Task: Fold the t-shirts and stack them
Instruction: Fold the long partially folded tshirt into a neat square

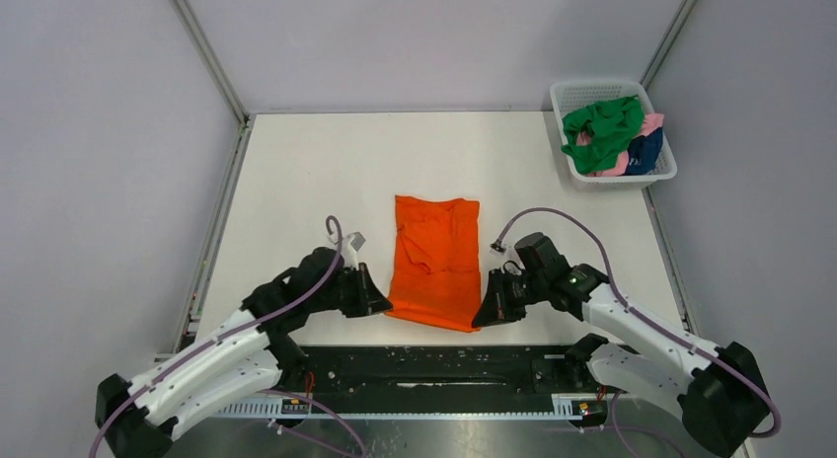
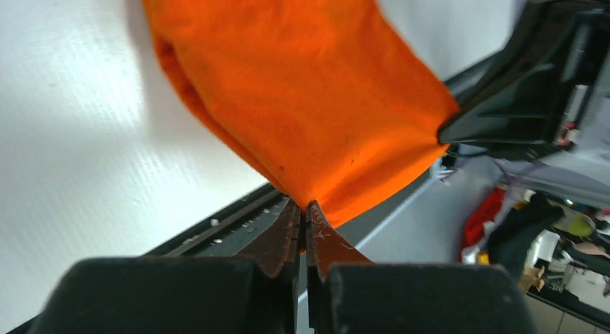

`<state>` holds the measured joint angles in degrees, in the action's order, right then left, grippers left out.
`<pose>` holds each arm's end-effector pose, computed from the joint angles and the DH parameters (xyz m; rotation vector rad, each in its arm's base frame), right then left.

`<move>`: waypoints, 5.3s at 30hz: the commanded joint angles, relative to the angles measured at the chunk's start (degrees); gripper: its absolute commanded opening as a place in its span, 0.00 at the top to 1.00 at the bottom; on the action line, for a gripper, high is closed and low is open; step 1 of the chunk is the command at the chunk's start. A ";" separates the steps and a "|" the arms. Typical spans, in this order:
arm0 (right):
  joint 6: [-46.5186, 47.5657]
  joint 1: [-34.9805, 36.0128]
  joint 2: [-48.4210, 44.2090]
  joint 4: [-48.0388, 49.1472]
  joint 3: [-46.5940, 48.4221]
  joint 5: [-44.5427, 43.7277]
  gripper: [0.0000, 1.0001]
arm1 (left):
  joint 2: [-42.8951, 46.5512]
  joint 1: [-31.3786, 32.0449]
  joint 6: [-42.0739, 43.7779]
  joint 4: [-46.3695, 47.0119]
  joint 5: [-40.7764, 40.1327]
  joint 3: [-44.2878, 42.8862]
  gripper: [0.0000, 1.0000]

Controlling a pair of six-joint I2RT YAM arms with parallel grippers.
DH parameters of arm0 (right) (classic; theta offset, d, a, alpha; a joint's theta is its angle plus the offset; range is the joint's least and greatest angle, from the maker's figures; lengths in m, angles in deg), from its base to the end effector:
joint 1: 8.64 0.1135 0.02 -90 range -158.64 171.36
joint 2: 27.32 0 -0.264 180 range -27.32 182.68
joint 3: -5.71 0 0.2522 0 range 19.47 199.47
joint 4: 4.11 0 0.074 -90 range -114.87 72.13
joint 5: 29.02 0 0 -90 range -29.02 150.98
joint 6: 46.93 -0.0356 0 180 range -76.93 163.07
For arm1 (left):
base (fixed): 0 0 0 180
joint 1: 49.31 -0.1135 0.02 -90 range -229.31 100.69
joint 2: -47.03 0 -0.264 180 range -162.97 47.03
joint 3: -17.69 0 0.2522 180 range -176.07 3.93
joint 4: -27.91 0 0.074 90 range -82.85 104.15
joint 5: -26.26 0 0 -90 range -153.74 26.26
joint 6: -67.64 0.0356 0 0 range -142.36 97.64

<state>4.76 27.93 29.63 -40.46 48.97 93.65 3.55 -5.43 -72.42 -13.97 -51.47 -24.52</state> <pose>0.1394 0.1273 0.1954 -0.2436 2.6705 1.2099 0.1100 -0.1163 0.2152 -0.0189 2.5557 -0.9958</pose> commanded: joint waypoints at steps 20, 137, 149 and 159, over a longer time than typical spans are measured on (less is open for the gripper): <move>-5.53 -11.75 -2.87 10.21 4.31 24.14 1.00 | 1.40 0.18 1.71 1.48 -18.35 -12.28 1.00; 9.39 -18.72 50.22 17.81 42.06 -15.78 0.91 | -65.93 -23.27 16.51 11.01 -5.74 -50.41 1.00; 14.52 -18.88 56.48 11.09 56.65 -16.94 0.02 | -69.40 -25.68 14.93 6.90 -11.13 -58.02 0.33; 10.02 -18.90 31.40 16.52 34.41 -19.51 0.00 | -54.82 -25.39 16.50 14.62 -0.88 -38.94 0.01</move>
<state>16.87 8.92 71.84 -27.26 92.39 76.44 -55.79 -31.14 -57.16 -4.99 -58.85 -70.60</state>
